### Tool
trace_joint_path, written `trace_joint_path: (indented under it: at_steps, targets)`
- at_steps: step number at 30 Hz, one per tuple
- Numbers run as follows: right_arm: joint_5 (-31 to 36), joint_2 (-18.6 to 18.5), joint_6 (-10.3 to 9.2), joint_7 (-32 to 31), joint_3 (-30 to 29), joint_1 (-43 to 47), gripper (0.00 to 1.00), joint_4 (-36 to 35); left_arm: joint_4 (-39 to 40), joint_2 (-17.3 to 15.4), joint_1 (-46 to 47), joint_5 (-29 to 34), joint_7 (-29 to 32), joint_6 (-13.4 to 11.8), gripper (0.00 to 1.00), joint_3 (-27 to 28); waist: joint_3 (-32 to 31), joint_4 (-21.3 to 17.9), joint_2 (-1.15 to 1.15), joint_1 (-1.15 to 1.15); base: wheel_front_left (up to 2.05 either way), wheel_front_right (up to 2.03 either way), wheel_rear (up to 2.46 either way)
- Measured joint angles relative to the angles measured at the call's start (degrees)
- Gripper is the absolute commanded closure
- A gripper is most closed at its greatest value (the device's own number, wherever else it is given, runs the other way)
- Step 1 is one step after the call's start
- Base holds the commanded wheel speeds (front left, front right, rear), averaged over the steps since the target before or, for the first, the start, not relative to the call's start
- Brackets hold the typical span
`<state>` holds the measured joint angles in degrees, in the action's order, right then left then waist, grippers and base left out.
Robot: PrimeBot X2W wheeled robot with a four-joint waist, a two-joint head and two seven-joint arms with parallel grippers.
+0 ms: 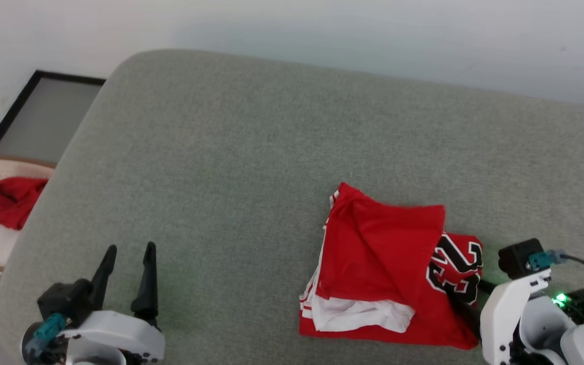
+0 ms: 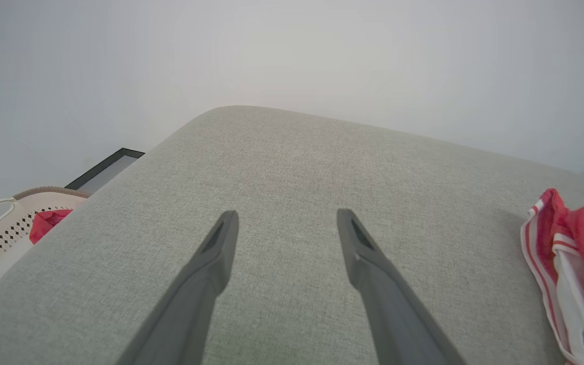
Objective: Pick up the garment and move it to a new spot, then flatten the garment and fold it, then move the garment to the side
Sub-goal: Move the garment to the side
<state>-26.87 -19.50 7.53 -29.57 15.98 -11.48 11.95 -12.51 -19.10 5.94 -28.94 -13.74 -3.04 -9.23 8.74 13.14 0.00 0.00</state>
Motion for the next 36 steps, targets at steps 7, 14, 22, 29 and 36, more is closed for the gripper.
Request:
trace_joint_path:
  at_steps: [7,14,22,29,36]
  targets:
    - [0.8,0.4,0.01,-3.3,0.0,-2.3,0.00,1.0,-1.2,0.7,1.4,0.0,-0.4,0.4,0.00,-0.5,2.1,1.2,0.00,0.00,0.00,0.00,0.00]
    - [-0.4,0.1,0.02,-5.6,0.8,-3.2,1.00,1.2,-2.0,1.0,1.8,-0.3,-0.6,0.5,0.00,-0.5,2.0,1.4,0.00,0.00,0.00,0.00,0.00]
    - [-1.1,-1.5,0.09,-5.8,0.1,-3.2,1.00,0.3,-2.2,1.0,1.8,-0.4,-0.9,0.5,0.00,-0.3,0.8,0.5,0.00,0.00,0.00,0.00,0.00]
    - [-1.3,-6.3,0.01,-6.8,-0.8,-6.5,1.00,-1.9,-1.9,0.7,1.1,-0.7,-0.9,0.4,0.00,-0.3,-0.8,-0.9,0.00,0.00,0.00,0.00,0.00]
    - [-1.9,-11.7,0.01,-8.0,-0.5,-11.0,1.00,-4.2,-1.5,0.7,1.0,-0.7,-0.8,0.4,0.00,-1.2,-1.9,-2.9,0.00,0.00,0.00,0.00,0.00]
